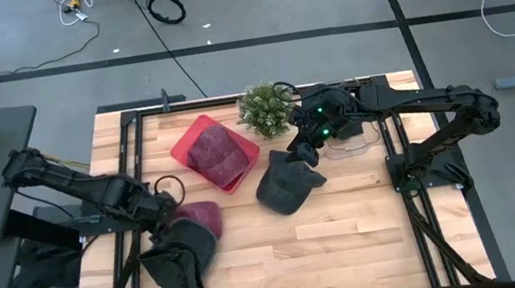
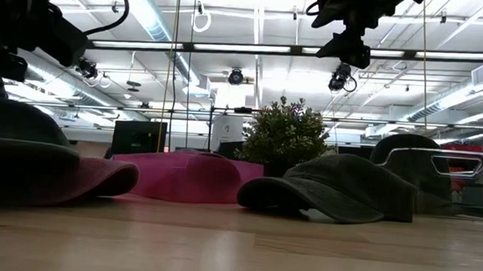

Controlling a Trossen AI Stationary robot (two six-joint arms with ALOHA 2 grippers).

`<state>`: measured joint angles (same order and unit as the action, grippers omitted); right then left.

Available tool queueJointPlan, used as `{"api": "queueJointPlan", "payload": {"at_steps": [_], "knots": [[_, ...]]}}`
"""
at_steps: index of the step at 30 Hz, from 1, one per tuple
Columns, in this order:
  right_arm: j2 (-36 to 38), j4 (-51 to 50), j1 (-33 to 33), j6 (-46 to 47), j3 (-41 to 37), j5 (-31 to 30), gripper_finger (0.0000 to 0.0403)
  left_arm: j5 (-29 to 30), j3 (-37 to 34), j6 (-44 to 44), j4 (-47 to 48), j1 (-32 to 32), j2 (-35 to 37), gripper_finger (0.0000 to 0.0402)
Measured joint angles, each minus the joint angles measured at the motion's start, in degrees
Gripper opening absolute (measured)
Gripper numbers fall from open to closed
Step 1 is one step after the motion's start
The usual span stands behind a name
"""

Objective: Pick & Place hat
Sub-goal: Put the left black cap into the transparent bin

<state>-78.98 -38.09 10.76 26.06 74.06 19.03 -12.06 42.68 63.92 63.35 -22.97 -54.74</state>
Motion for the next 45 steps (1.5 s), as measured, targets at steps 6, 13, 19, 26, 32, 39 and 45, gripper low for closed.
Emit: {"api": "queueJointPlan", "payload": {"at_steps": [6,13,19,26,32,39,45], "knots": [[0.0,0.0,0.0,0.0,0.0,-0.07,0.0231,0.68,0.0,0.0,-1.26,-1.02,0.0,0.0197],[0.0,0.0,0.0,-0.4,0.0,-0.57,0.0231,2.82,0.0,0.18,-2.29,-1.41,0.0,0.0197],[0.01,-0.01,0.0,-0.59,0.01,-0.57,0.0231,4.76,-0.02,1.51,-2.58,-1.41,-0.02,0.0197],[0.0,0.0,0.0,-0.61,0.02,-0.57,0.0231,4.75,-0.04,1.44,-4.79,-1.39,-0.39,0.0197],[0.0,0.0,0.0,-0.61,0.02,-0.57,0.0231,4.41,-0.04,0.71,-4.81,-2.08,-2.91,0.0197],[0.0,0.21,0.0,-0.63,0.02,-0.57,0.0231,4.47,-0.04,0.07,-4.9,-3.29,-7.65,0.0196],[0.0,0.75,0.0,-0.63,0.02,-0.57,0.0231,3.23,-0.04,-1.62,-5.77,-4.91,-12.01,0.014]]}}
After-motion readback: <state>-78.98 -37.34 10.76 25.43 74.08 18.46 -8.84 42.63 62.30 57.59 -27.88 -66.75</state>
